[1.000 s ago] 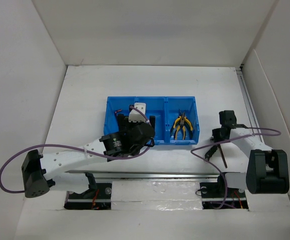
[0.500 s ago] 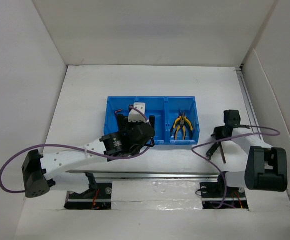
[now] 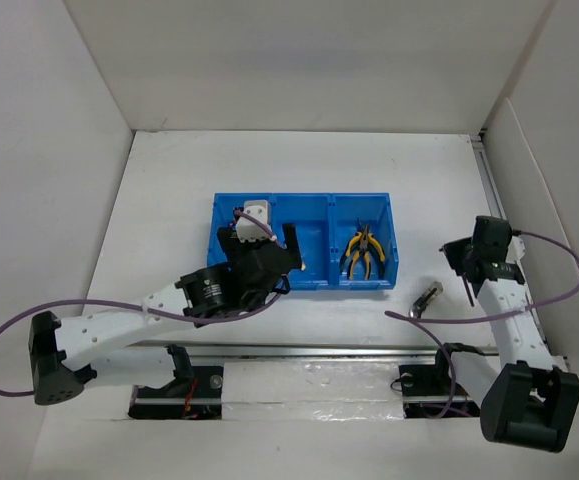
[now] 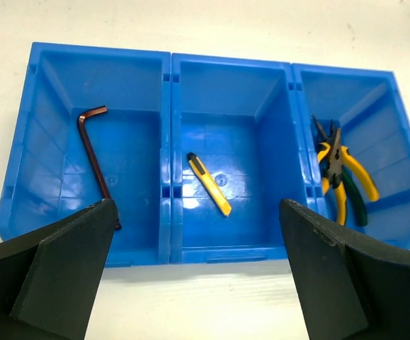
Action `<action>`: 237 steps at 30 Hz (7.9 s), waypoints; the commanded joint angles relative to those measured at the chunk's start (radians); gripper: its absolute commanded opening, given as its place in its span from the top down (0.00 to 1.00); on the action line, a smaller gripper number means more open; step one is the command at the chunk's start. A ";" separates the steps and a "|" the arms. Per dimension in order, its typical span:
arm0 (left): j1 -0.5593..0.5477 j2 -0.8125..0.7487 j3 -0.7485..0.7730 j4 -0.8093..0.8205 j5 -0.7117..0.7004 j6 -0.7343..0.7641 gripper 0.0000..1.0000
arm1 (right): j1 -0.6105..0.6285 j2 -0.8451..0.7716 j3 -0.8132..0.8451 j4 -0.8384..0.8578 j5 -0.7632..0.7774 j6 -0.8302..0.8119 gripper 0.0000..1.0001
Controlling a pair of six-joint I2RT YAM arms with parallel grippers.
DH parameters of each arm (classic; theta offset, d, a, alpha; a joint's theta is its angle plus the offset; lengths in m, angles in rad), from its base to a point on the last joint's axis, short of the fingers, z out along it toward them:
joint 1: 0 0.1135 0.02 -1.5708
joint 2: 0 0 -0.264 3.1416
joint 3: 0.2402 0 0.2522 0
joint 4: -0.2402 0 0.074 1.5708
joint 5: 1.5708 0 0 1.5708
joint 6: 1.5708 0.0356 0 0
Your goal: Sort the tools into containers
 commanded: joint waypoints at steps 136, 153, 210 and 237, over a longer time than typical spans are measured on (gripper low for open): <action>0.234 -0.237 -0.136 0.210 0.362 0.073 0.01 | 0.170 0.027 0.363 -0.457 0.112 -0.058 0.31; 0.224 -0.248 -0.145 0.213 0.342 0.085 0.01 | 0.125 0.266 0.193 -0.376 -0.094 -0.107 0.30; 0.224 -0.335 -0.168 0.173 0.200 0.015 0.01 | 0.398 -0.045 0.370 -0.145 0.090 -0.299 1.00; 0.224 -0.360 -0.165 0.100 0.069 -0.053 0.01 | 1.025 0.895 0.854 0.012 0.216 -0.450 1.00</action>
